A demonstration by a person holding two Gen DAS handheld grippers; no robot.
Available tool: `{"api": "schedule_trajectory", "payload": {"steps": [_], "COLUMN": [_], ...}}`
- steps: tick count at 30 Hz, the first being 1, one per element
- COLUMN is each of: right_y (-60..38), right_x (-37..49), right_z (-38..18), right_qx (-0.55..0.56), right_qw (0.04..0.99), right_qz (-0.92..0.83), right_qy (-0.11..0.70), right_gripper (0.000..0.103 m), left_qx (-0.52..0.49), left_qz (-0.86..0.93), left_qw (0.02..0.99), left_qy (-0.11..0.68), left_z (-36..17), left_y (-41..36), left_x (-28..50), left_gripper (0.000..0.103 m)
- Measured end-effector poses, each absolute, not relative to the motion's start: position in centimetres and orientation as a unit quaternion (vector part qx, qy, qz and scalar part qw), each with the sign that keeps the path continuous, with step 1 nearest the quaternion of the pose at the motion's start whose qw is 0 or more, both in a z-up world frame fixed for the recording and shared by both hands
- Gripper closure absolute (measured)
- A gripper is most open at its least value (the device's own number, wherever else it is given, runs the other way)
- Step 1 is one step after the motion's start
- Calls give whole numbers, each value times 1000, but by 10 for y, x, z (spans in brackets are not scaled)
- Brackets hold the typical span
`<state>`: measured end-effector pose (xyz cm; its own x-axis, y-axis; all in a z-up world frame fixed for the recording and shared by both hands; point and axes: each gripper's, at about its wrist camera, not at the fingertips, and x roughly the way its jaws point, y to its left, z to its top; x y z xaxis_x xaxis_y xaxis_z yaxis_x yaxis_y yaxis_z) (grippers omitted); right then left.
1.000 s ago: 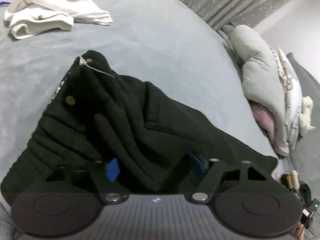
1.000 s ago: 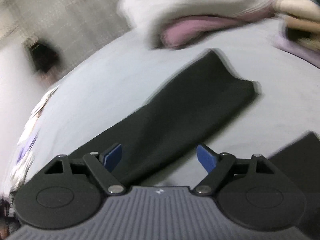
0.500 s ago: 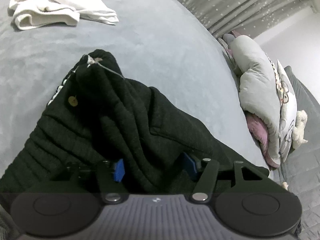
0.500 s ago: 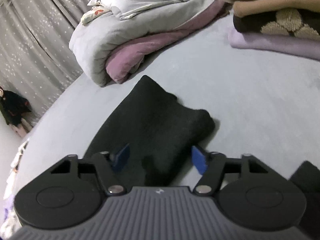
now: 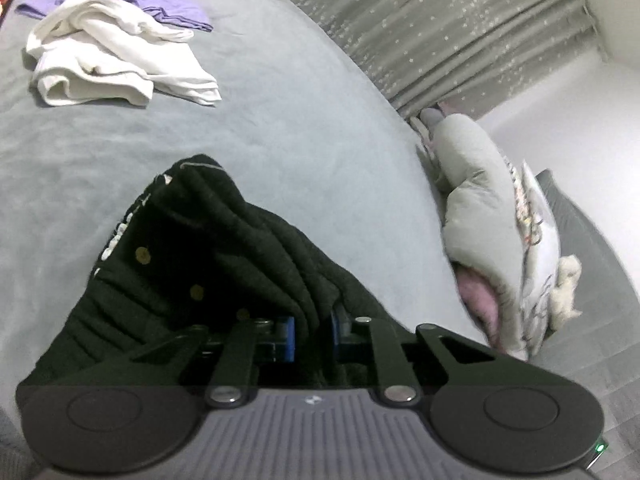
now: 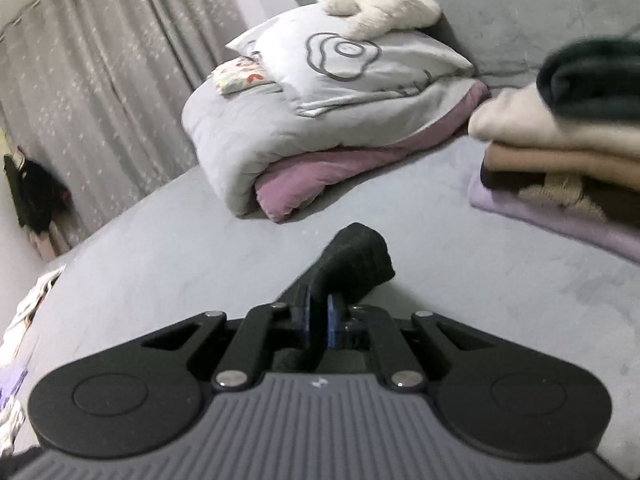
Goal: Fold clothes
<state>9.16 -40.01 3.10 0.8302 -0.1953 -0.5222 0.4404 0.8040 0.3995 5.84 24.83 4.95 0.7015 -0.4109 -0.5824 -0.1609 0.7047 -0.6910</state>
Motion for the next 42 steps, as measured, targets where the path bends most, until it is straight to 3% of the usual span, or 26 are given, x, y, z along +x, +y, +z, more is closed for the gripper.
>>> {"api": "schedule_trajectory", "payload": {"steps": [11, 22, 31, 35, 42], "right_y": [-398, -394, -395, -397, -381], "right_x": [-1, -103, -118, -120, -146], "right_z": [78, 28, -14, -17, 32], "right_qx": [219, 194, 193, 198, 159], "right_qw": [925, 901, 877, 879, 906], "right_qz": [-155, -116, -95, -93, -76], "right_qy": [270, 370, 429, 423, 385], "right_gripper": [95, 95, 95, 95, 95], "left_qx": [-376, -315, -259, -252, -217], "left_qz": [-96, -93, -62, -68, -76], "left_qw": [832, 822, 830, 834, 843], "left_qy": [397, 466, 490, 486, 486], "left_z": [79, 50, 36, 45, 65], "left_y": [264, 272, 266, 265, 261], "left_x": [13, -28, -31, -32, -44], "left_gripper": [88, 88, 88, 88, 88]}}
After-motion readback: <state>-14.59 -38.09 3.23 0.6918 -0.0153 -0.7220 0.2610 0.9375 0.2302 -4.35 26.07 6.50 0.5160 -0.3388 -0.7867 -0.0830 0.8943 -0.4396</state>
